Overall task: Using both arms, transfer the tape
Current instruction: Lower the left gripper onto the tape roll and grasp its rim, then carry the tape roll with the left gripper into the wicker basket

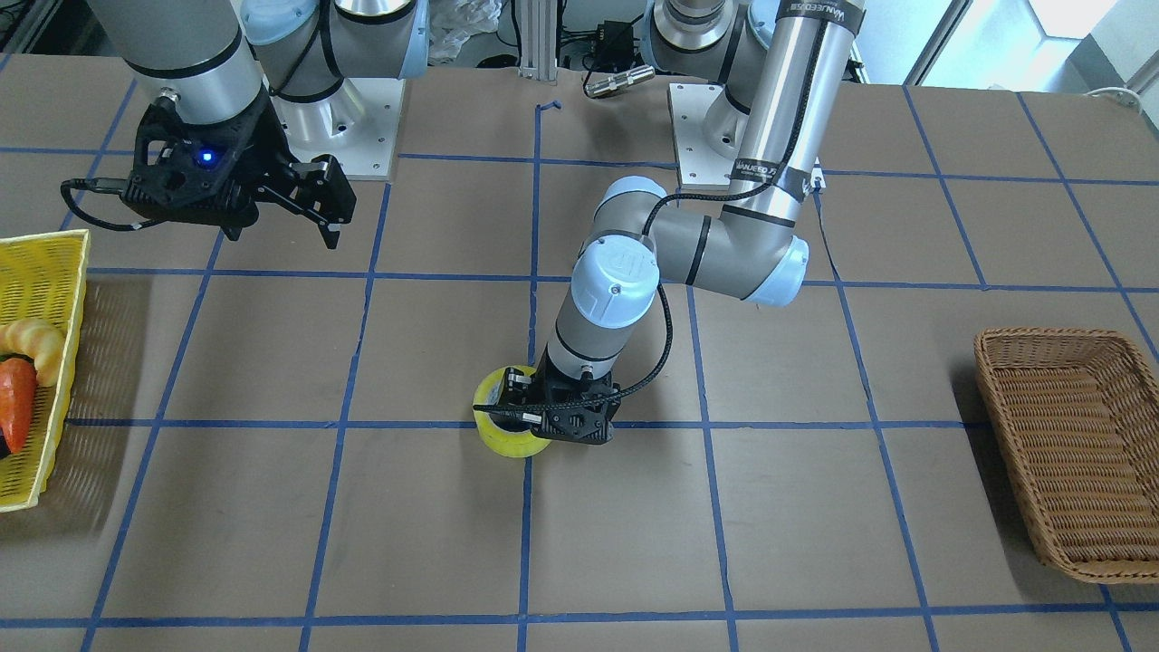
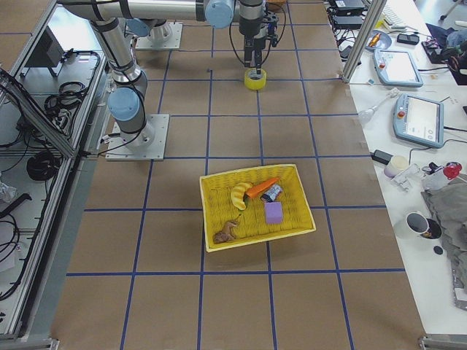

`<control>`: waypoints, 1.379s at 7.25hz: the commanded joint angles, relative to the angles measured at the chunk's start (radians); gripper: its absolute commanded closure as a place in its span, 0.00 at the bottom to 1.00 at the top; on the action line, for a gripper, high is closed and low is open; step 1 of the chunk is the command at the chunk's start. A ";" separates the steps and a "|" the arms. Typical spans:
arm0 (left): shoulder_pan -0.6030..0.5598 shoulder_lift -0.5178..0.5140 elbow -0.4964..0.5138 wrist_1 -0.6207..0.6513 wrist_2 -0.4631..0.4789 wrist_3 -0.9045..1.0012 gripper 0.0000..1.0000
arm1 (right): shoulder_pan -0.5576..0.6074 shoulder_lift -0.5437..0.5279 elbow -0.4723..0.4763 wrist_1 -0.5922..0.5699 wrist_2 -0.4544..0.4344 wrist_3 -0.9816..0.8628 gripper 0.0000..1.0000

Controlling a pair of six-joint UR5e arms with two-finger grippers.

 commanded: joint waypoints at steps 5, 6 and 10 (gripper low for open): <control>0.044 0.059 0.002 -0.026 0.053 -0.009 1.00 | -0.001 -0.003 0.000 0.003 -0.001 0.010 0.00; 0.102 0.098 0.004 -0.060 0.050 0.025 1.00 | 0.000 0.001 0.000 -0.010 -0.001 0.003 0.00; 0.465 0.203 0.199 -0.456 0.051 0.435 1.00 | 0.000 0.003 -0.001 -0.014 0.007 0.004 0.00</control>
